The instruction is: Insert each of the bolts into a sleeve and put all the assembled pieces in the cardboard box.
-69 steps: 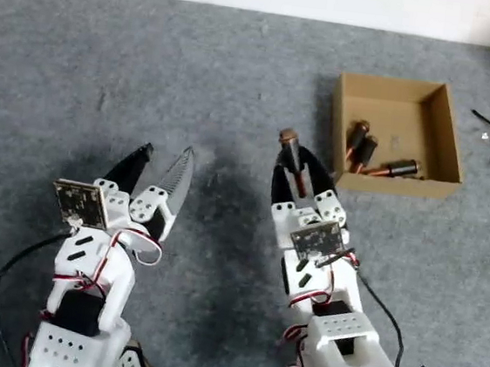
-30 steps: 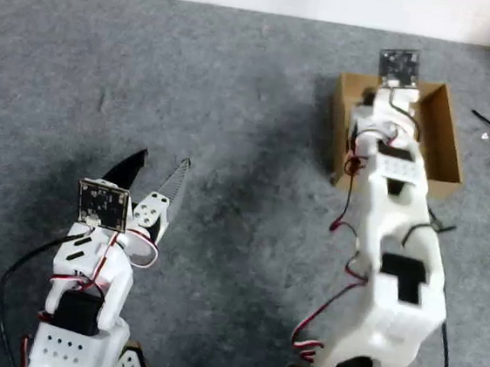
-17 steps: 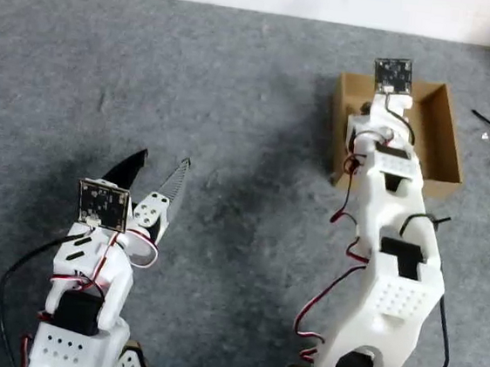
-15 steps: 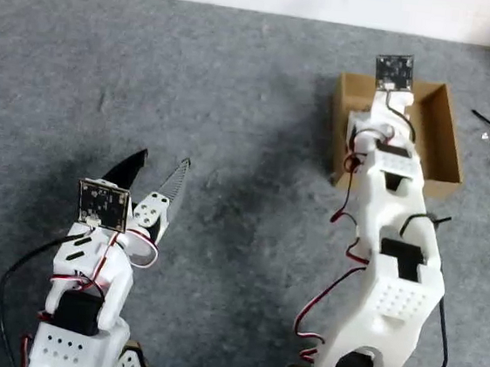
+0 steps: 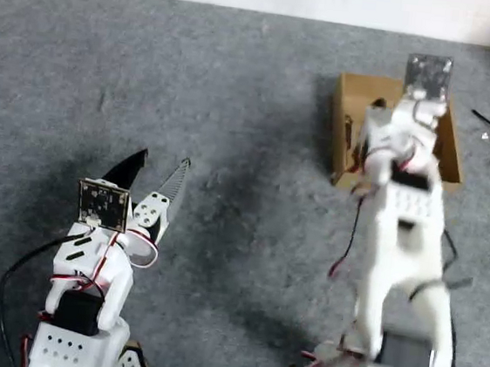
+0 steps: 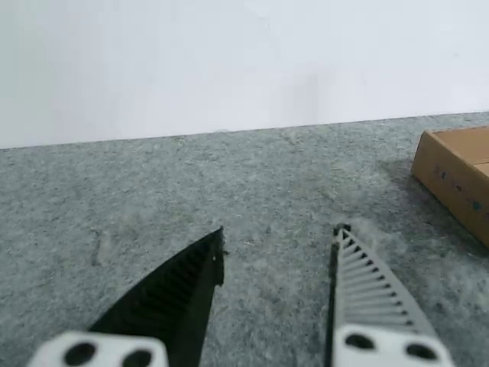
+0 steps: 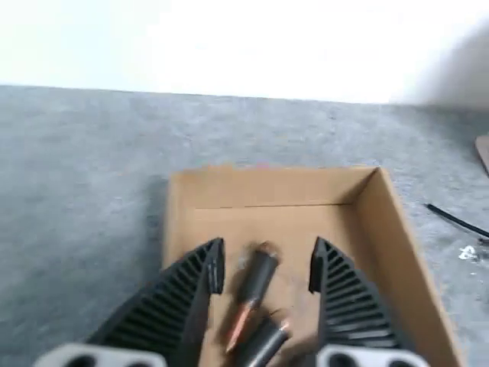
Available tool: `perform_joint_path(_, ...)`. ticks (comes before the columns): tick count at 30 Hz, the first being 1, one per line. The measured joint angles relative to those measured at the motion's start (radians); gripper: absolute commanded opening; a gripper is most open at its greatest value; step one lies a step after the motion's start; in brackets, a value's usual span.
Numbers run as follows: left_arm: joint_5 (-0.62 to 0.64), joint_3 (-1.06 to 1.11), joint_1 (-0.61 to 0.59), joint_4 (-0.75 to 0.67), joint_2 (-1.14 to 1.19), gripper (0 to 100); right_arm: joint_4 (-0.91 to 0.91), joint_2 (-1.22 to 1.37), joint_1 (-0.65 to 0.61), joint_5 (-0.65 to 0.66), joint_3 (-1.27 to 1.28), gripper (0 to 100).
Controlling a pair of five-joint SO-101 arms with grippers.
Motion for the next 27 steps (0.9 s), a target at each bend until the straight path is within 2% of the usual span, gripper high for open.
perform_joint_path(7,0.000,0.000,0.000,0.000,0.000,22,-0.060,-0.551,-0.101,-0.002,0.508,15.6)
perform_joint_path(17,0.000,0.000,0.014,0.031,0.000,22,-0.074,-1.261,-0.103,-0.002,1.066,15.5)
perform_joint_path(22,-0.005,0.000,0.014,0.055,0.000,22,0.155,-1.519,-0.104,-0.054,1.074,15.5)
perform_joint_path(24,-0.023,0.000,0.014,0.107,-0.002,22,0.256,-1.539,-0.104,-0.118,1.074,15.5)
perform_joint_path(27,-0.115,0.000,0.012,0.218,-0.002,22,0.374,-1.531,-0.104,-0.198,1.074,15.5)
